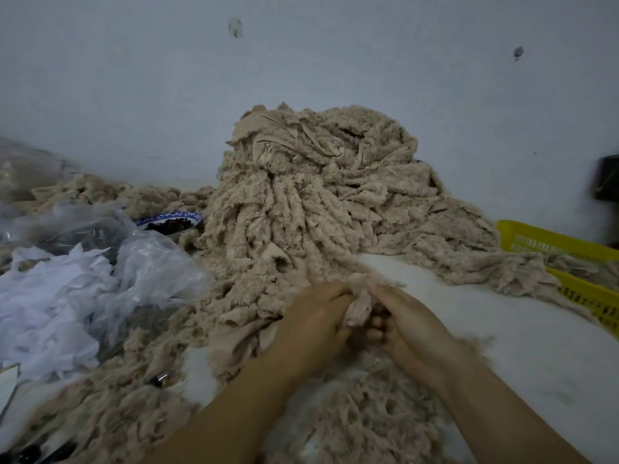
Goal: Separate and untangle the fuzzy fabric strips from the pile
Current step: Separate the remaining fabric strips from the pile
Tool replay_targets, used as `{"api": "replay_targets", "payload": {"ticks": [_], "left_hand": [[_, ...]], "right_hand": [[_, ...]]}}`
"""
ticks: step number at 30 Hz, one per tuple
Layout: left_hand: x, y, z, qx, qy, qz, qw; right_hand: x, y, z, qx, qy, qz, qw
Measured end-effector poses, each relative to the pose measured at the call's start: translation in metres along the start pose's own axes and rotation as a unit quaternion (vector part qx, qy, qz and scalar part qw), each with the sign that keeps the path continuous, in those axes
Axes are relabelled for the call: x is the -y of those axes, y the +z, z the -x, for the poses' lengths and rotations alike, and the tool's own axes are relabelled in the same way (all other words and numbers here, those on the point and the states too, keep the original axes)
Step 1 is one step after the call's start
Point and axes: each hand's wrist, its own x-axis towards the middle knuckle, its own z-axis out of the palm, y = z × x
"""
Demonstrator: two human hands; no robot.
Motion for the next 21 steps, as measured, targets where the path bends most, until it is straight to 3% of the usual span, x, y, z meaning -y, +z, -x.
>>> {"api": "replay_targets", "payload": {"ticks": [2,5,10,18,21], "left_hand": [[0.000,0.002,0.001,0.026,-0.019,0.028,0.999],[0.003,0.003,0.003,0.029,-0.058,0.081,0.995],[0.008,0.001,0.003,0.007,-0.084,0.097,0.992],[-0.003,-0.003,-0.004,-0.072,0.018,0.013,0.997],[0.002,-0.001,-0.003,-0.086,0.008,0.016,0.996]], "right_hand": [[0.000,-0.001,-0.002,-0.043,-0.017,0.004,0.999],[0.006,-0.006,-0.005,-0.098,-0.051,-0.078,0.991],[0.006,-0.005,-0.004,-0.092,-0.063,-0.133,0.985],[0.005,-0.006,-0.005,-0.092,-0.043,-0.197,0.975],[0.007,-0.008,-0.005,-0.092,-0.038,-0.218,0.971]]}}
